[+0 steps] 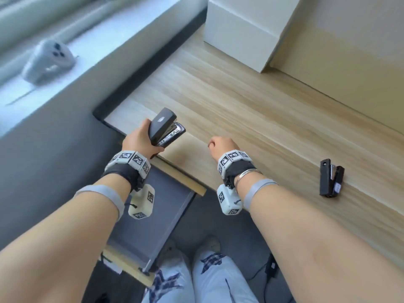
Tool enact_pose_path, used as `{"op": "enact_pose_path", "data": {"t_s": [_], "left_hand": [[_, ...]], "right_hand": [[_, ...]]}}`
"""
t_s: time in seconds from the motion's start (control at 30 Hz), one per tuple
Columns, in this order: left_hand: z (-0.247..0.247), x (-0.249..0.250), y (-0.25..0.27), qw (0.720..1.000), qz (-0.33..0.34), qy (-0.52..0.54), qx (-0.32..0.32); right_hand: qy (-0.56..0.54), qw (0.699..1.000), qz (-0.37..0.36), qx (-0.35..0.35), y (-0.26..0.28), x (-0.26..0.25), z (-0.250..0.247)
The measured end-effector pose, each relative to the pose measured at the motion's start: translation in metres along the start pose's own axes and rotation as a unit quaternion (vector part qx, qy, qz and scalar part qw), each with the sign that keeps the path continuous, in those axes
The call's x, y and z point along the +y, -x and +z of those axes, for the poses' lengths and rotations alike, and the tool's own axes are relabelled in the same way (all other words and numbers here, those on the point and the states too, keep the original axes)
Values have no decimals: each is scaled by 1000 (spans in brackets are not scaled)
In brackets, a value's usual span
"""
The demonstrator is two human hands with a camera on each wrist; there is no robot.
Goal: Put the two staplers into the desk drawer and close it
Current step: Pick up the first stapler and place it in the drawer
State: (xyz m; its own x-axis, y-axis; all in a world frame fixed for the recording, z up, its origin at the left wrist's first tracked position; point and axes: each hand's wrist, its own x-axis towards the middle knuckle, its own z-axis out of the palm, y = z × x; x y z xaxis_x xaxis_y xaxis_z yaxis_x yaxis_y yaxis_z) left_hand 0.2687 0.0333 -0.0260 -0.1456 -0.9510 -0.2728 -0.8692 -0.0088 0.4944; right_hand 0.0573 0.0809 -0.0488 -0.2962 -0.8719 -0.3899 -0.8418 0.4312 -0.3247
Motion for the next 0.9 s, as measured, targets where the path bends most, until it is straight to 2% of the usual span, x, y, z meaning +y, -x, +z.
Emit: {"op": "enact_pose_path", "data": {"t_s": [0.13, 0.3, 0.63, 0.9], "left_hand": [[-18, -59, 21, 998, -43, 12, 32], [-17, -125, 41, 995, -91, 8, 32], [63, -203, 40, 987, -140, -29, -72], [122, -233, 13, 984, -158, -7, -80]], "right_hand": [[7, 1000, -19, 1, 6, -30, 24], [42, 998, -43, 17, 9, -58, 54], [45, 992, -10, 116, -11, -63, 93], [49, 985, 2, 163, -18, -57, 114]]}}
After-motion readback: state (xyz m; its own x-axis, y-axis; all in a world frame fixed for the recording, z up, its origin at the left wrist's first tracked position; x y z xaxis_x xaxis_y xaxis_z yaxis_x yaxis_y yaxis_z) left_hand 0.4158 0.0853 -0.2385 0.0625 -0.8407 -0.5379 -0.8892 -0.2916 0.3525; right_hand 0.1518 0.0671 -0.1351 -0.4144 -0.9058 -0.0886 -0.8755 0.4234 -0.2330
